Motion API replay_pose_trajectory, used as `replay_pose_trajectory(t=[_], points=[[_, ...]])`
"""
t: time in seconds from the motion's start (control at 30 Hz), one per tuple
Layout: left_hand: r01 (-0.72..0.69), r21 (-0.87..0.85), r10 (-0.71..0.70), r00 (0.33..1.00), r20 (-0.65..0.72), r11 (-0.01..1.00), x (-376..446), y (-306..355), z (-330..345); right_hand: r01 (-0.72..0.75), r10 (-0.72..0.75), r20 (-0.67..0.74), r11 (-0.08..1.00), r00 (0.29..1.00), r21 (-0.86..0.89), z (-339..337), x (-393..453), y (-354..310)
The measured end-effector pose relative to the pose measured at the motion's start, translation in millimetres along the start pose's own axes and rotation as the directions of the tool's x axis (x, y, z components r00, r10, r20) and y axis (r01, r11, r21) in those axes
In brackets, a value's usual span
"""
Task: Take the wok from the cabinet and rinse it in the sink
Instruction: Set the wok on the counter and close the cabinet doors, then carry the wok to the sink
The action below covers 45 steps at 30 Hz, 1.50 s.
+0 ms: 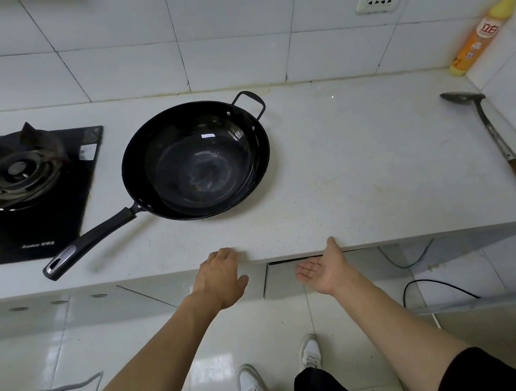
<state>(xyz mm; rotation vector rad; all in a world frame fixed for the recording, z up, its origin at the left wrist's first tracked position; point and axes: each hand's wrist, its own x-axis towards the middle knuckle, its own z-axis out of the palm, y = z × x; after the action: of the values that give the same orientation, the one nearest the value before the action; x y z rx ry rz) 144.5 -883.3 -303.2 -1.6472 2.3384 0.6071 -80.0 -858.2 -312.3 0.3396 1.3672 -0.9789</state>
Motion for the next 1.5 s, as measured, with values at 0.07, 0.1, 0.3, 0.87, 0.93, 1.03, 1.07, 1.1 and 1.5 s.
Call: replay_pose_trajectory(t=[0.07, 0.1, 0.3, 0.87, 0.93, 1.03, 1.07, 1.1, 1.5], points=[[-0.010, -0.006, 0.010, 0.999, -0.037, 1.000, -2, 2, -7, 0.044, -0.042, 0.013, 0.983, 0.999, -0.176, 5, -13, -4], [-0.022, -0.013, 0.021, 0.998, -0.060, 1.000, -3, 2, -11, 0.086, -0.084, 0.020, 0.963, 0.996, -0.256, 8, -21, -6], [-0.130, -0.067, 0.113, 0.970, -0.217, 0.989, -13, 5, -46, 0.384, -0.355, 0.160, 0.757, 0.921, -0.528, 39, -70, -21], [-0.088, -0.151, 0.000, 0.865, -0.502, 0.985, -49, -59, -141, 0.604, -0.574, 0.762, -0.504, 0.299, -0.617, 85, -134, -37], [-0.055, -0.156, -0.033, 0.860, -0.510, 0.986, -51, -67, -143, 0.587, -0.554, 0.777, -0.535, 0.299, -0.607, 93, -133, -43], [-0.010, -0.168, -0.079, 0.855, -0.513, 0.986, -49, -75, -146, 0.591, -0.530, 0.793, -0.549, 0.300, -0.591, 104, -129, -54], [0.007, -0.172, -0.096, 0.853, -0.513, 0.985, -47, -77, -146, 0.594, -0.523, 0.798, -0.553, 0.299, -0.585, 108, -127, -59], [0.023, -0.175, -0.111, 0.851, -0.513, 0.984, -45, -78, -146, 0.598, -0.514, 0.804, -0.555, 0.299, -0.578, 111, -125, -64], [0.256, -0.171, -0.306, 0.848, -0.433, 0.952, 13, -55, -161, 0.716, -0.403, 0.879, -0.533, 0.254, -0.451, 147, -48, -159]])
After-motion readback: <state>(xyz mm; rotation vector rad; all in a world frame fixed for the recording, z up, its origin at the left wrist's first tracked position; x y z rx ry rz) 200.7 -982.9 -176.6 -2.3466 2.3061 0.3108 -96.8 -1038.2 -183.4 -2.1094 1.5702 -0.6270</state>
